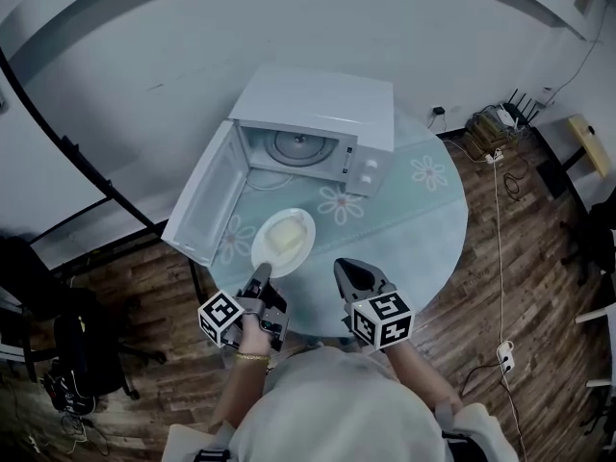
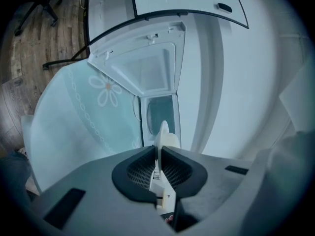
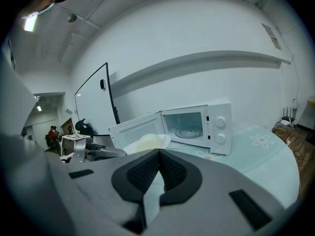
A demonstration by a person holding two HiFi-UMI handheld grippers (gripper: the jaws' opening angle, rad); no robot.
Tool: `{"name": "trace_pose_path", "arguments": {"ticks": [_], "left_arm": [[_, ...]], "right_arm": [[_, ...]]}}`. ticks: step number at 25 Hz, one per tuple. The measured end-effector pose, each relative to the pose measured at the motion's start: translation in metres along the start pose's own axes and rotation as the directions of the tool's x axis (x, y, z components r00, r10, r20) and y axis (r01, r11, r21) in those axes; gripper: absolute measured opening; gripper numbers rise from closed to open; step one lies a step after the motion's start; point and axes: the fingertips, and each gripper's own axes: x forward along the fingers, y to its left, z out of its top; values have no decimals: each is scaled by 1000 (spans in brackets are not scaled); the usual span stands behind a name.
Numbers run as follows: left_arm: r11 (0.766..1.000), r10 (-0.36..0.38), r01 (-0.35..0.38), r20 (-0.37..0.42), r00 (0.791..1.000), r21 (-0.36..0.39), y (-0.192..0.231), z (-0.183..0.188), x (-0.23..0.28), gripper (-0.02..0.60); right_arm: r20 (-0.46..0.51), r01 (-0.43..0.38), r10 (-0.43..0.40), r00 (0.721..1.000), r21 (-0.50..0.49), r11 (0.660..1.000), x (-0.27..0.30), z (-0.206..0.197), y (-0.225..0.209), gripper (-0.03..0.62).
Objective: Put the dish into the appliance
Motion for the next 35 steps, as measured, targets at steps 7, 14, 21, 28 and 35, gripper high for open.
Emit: {"name": "trace_pose_path", "arguments": {"ticks": [7,14,21,28,35], "left_arm": [[1000,-2,2,-12,1000,-2,-1,17,38,37],[1000,-11,12,17,1000,-12,-1,37,75,37],[1000,-24,24,32,999,-8,-1,52,115,37],[1000,5,-5,57,998,-3,9,69,156,37],[999,42,-40,88,995,-24,26,82,189,37]], "right_arm": [[-22,7,-8,1000,-8,1000,20,8,-5,6],[-42,1,-1,999,-9,1000,42,14,-10,5],[-70,-24,24,997,3,1000,64,12,-19,5],[-98,-40,43,994,29,999,86,9,-39,6],[-119,-50,54,991,38,998,100,8,-59,5]]}}
